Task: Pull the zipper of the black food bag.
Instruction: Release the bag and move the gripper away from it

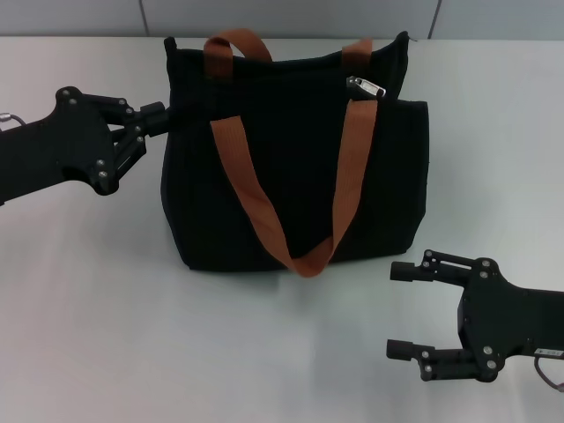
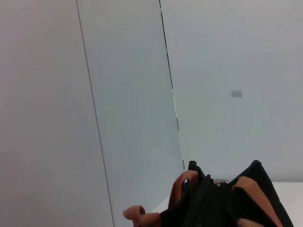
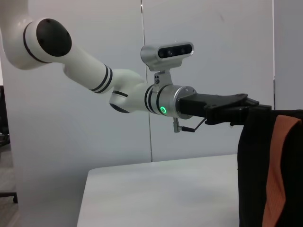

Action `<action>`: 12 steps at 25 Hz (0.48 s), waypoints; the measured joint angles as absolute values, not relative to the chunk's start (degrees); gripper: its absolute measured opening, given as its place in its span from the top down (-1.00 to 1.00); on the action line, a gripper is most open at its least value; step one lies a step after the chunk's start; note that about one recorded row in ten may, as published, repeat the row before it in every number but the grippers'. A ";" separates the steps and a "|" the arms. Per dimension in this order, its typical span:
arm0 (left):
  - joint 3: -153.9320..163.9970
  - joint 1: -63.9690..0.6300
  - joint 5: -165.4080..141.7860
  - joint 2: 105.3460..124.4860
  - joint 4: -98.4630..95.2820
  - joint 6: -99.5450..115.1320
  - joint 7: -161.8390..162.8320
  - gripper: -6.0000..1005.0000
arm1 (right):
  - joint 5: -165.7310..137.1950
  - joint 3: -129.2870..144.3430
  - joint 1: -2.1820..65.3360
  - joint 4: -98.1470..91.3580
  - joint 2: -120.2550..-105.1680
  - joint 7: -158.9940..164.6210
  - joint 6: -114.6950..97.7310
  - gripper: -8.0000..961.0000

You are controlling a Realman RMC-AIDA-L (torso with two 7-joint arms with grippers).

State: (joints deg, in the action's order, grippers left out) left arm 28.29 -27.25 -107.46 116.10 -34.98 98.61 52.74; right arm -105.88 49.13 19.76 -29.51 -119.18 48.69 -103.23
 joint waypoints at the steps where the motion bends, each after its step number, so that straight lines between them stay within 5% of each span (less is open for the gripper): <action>1: 28.29 -27.25 -107.46 116.10 -34.98 98.61 52.74 0.83 | -105.88 49.13 19.76 -29.51 -119.18 48.69 -103.23 -0.58; 12: 27.90 -27.25 -107.32 116.17 -35.03 98.00 54.62 0.82 | -105.98 48.70 19.86 -29.44 -119.18 48.89 -102.75 -0.70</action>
